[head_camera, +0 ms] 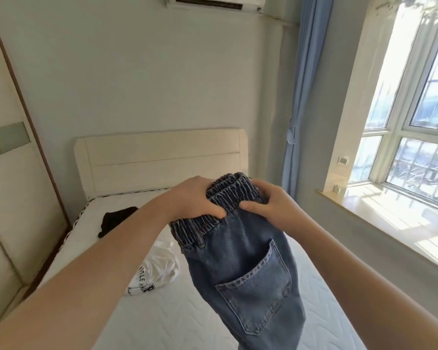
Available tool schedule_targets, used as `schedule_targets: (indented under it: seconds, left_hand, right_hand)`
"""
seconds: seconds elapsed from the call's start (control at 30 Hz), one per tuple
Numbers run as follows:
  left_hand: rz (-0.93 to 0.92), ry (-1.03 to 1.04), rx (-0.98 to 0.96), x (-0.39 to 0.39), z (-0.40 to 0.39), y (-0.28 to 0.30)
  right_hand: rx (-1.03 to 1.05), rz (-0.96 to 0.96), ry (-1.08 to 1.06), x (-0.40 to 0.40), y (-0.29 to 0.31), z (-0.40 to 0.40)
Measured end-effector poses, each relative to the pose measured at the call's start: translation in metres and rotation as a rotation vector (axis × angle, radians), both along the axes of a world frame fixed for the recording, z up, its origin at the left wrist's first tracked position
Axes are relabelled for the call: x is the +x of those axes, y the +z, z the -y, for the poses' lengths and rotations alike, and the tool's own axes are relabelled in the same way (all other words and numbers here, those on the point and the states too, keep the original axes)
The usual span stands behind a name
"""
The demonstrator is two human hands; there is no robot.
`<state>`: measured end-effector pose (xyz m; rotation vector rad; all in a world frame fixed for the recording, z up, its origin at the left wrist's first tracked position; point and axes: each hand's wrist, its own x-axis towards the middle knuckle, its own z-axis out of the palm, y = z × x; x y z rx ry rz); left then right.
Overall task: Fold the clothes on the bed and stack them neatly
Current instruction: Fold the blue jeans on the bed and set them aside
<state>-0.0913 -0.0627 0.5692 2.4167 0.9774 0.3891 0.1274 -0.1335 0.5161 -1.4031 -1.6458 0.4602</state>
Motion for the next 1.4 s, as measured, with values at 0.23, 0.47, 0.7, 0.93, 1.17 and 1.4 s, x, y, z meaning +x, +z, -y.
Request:
schedule_targets:
  seconds: [0.23,0.47,0.7,0.93,1.17,1.4]
  left_hand:
    - [-0.053,0.037,-0.061,0.018,0.009,-0.046]
    - [-0.073,0.057,-0.059,0.047,0.017,-0.046]
    - [-0.066,0.095,-0.073,0.071,0.021,-0.046]
    - [-0.01,0.175,-0.079,0.082,0.017,-0.045]
    - [0.227,0.193,-0.153,0.088,0.016,-0.045]
    - [0.509,0.194,-0.313,0.107,0.01,-0.065]
  right_hand:
    - [-0.488,-0.399,-0.287,0.081,-0.15,0.029]
    - [-0.989,-0.682,-0.197,0.099,-0.305,0.064]
    - [-0.699,-1.297,-0.326,0.087,-0.329,0.039]
    - [-0.718,-1.326,-0.033,0.128,-0.296,0.015]
    - [-0.401,-1.159,0.051,0.232,-0.232,0.032]
    - [-0.044,-0.76,0.017,0.322,-0.113,0.059]
